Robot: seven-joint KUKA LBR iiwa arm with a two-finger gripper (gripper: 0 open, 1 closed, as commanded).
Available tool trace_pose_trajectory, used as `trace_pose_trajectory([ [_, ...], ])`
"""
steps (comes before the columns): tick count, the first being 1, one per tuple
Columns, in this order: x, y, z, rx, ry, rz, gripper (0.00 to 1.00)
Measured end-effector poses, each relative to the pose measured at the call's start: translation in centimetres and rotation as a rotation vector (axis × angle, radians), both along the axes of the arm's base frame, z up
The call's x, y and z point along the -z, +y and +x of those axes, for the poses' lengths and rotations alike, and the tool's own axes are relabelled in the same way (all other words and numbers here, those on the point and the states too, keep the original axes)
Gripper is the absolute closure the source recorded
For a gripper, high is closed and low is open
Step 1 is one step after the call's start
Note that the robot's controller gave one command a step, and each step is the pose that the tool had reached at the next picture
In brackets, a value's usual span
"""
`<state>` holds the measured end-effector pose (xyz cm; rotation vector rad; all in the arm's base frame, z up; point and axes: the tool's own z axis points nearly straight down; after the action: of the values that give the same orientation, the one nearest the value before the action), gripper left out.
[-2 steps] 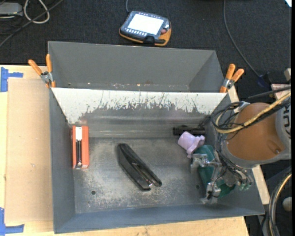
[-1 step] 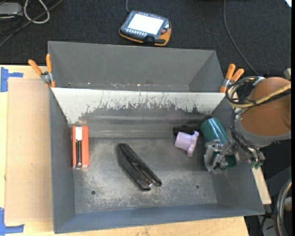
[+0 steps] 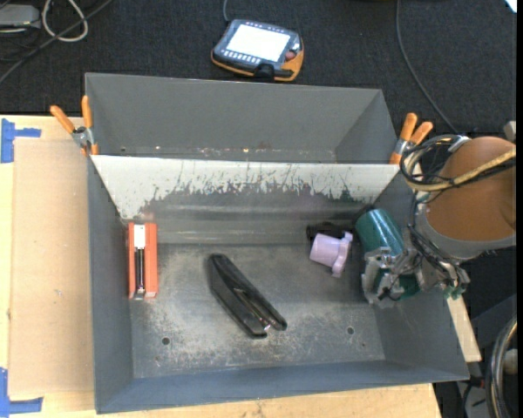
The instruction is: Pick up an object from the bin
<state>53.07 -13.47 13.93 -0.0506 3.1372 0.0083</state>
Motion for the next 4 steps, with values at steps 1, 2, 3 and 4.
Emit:
trace_pose_trajectory([
  [1,6.7,0.1,1.9,0.001,0.002,0.029,1.00],
  [2,-1.9,-0.5,1.0,-0.002,-0.008,0.001,1.00],
  [3,5.6,-0.3,7.5,0.235,0.026,0.036,1.00],
  [4,-4.6,-1.9,2.3,0.067,0.001,0.009,1.00],
])
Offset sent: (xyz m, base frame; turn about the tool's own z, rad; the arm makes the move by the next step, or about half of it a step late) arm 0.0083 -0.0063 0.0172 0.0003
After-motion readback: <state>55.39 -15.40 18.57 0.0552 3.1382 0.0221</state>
